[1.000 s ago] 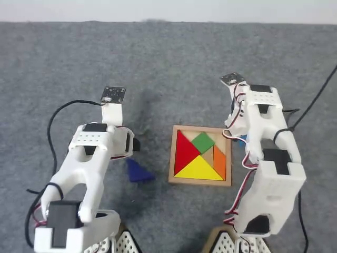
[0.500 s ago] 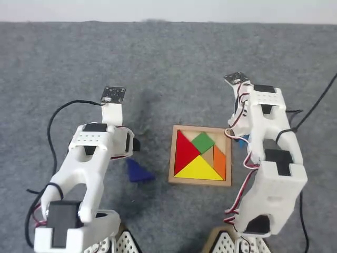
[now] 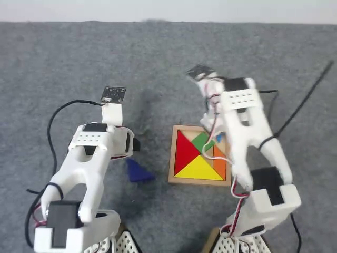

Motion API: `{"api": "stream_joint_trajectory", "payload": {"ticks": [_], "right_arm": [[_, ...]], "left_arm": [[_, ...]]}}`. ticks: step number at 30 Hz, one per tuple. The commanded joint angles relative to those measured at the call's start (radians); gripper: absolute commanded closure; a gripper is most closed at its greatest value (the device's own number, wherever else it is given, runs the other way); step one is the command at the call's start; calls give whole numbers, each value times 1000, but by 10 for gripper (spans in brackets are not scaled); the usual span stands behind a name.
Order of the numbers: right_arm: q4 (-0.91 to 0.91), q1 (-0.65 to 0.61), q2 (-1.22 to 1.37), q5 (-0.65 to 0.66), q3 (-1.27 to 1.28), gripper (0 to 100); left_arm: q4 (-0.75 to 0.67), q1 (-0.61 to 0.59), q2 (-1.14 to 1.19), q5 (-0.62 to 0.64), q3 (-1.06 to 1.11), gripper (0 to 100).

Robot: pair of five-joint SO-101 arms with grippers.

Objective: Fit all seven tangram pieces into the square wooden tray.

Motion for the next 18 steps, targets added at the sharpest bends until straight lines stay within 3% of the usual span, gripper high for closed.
{"api": "stream_joint_trajectory", "payload": {"ticks": [1,10,18], "right_arm": [[4,-101,-73,66,-57,917],[-28,-225,-71,184,-57,919],[-53,-239,-71,193,-57,916]], "left_arm": [[-23,-3,-38,5,-4,754],[-23,2,-38,5,-4,754],[-23,2,-40,5,-5,754]]}}
